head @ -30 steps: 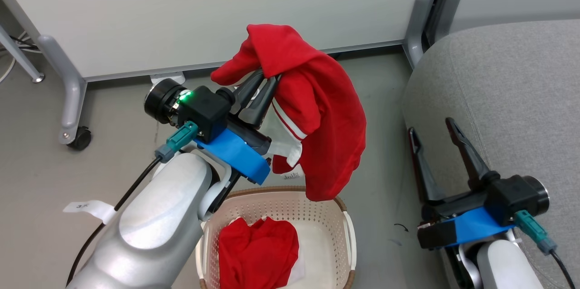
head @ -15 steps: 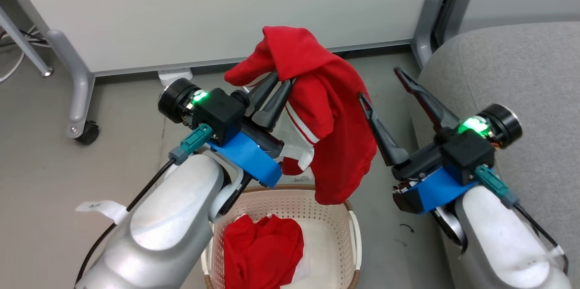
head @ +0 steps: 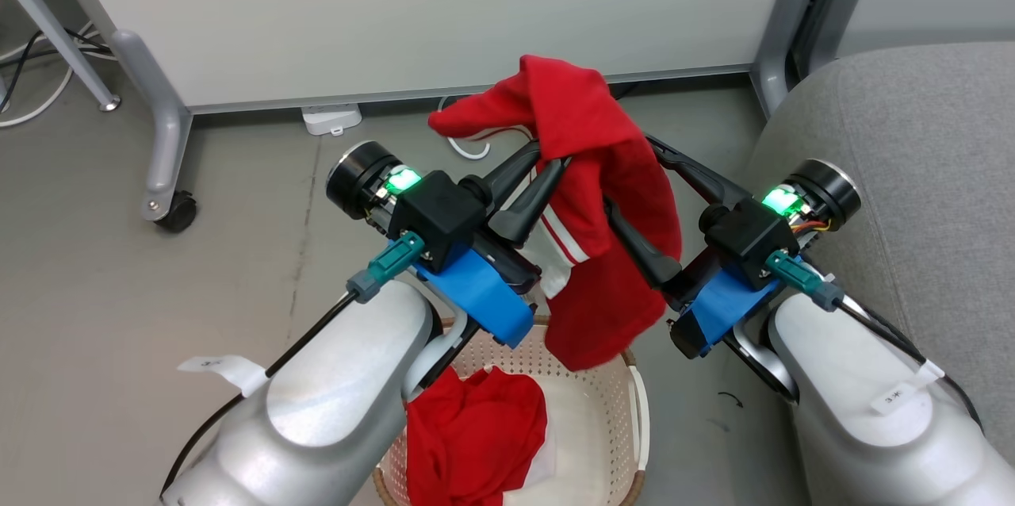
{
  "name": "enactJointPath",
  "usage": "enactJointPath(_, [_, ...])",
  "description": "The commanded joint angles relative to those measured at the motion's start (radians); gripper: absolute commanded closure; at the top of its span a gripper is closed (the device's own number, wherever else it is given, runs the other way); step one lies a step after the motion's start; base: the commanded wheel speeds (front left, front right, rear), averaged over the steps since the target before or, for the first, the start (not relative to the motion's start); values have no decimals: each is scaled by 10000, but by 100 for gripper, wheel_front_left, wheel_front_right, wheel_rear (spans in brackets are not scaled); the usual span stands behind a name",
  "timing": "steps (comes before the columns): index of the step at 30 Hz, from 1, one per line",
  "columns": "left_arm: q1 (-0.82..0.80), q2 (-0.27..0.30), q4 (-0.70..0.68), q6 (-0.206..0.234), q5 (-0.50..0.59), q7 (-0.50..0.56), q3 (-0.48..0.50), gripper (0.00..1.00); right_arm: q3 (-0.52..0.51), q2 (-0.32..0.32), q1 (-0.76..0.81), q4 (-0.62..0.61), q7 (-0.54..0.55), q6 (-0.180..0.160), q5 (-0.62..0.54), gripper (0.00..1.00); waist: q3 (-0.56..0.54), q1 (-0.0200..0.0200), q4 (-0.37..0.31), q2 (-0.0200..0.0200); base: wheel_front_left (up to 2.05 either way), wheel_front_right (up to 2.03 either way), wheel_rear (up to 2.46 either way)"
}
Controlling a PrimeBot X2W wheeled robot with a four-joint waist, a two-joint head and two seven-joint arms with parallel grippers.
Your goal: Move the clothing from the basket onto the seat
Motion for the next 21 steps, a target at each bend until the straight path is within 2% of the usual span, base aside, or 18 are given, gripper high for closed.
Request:
enactJointPath(1, [-188,-40,-66,-19,20,-46,-12,100,65,-43,-169,143,-5,5,126,0,9,0,30,0,0,0,0])
enactJointPath(11, [-171,-32,-226,-20,-37,-52,-232,100,122,346,-48,758,-4,5,552,0,-15,0,108,0,0,0,0])
enactJointPath(12, [-163,-24,-241,-20,-41,-52,-243,100,113,374,-22,793,-4,5,569,50,-17,0,105,0,0,0,0])
enactJointPath(13, [-156,-15,-255,-18,-44,-52,-252,100,96,414,-7,811,-4,5,582,72,-17,0,101,0,0,0,0])
enactJointPath(14, [-152,-11,-271,-20,-45,-52,-255,100,85,442,9,817,-4,5,595,98,-15,0,99,0,0,0,0])
enactJointPath(21, [-79,20,-305,-20,-64,-53,-203,100,18,534,166,744,-4,5,639,100,-26,0,113,0,0,0,0])
